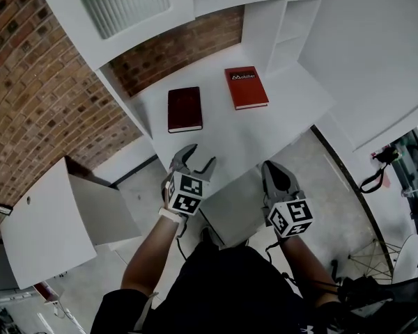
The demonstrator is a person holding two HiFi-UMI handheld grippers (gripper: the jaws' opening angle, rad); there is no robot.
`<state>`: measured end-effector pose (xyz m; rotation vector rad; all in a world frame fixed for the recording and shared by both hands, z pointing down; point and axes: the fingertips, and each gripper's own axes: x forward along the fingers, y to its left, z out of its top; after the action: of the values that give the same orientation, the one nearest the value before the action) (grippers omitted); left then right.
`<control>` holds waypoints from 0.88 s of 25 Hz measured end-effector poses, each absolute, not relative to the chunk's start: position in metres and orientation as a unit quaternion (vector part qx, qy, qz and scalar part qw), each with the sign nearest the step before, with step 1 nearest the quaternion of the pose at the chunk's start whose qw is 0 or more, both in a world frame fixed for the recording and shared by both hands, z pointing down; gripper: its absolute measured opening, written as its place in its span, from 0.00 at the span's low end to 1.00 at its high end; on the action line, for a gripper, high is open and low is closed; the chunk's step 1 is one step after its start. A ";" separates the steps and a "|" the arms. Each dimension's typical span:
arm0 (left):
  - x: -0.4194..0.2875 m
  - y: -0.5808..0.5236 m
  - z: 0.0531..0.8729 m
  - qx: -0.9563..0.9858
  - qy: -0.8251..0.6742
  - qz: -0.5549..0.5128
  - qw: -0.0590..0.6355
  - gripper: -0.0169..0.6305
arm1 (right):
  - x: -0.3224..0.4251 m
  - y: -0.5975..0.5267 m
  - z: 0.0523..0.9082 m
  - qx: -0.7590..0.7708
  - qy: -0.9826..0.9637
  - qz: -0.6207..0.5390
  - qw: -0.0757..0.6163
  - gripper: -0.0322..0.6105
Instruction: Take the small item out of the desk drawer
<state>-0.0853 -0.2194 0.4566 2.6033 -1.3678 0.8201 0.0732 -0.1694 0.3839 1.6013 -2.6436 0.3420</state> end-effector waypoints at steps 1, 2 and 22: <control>-0.083 -0.220 0.438 0.857 -0.451 0.248 0.038 0.43 | 0.072 -0.173 0.377 0.514 -0.852 0.103 0.011 0.05; -0.081 -0.220 0.419 0.861 -0.453 0.229 0.031 0.42 | 0.071 -0.176 0.369 0.513 -0.853 0.097 0.007 0.05; -0.068 -0.185 0.283 0.874 -0.486 0.010 0.010 0.03 | 0.048 -0.176 0.269 0.488 -0.870 0.033 -0.059 0.05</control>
<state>-0.0682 -0.1854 0.2834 2.7270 -1.5173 0.0303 0.0484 -0.1765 0.2688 1.5942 -2.8420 0.1087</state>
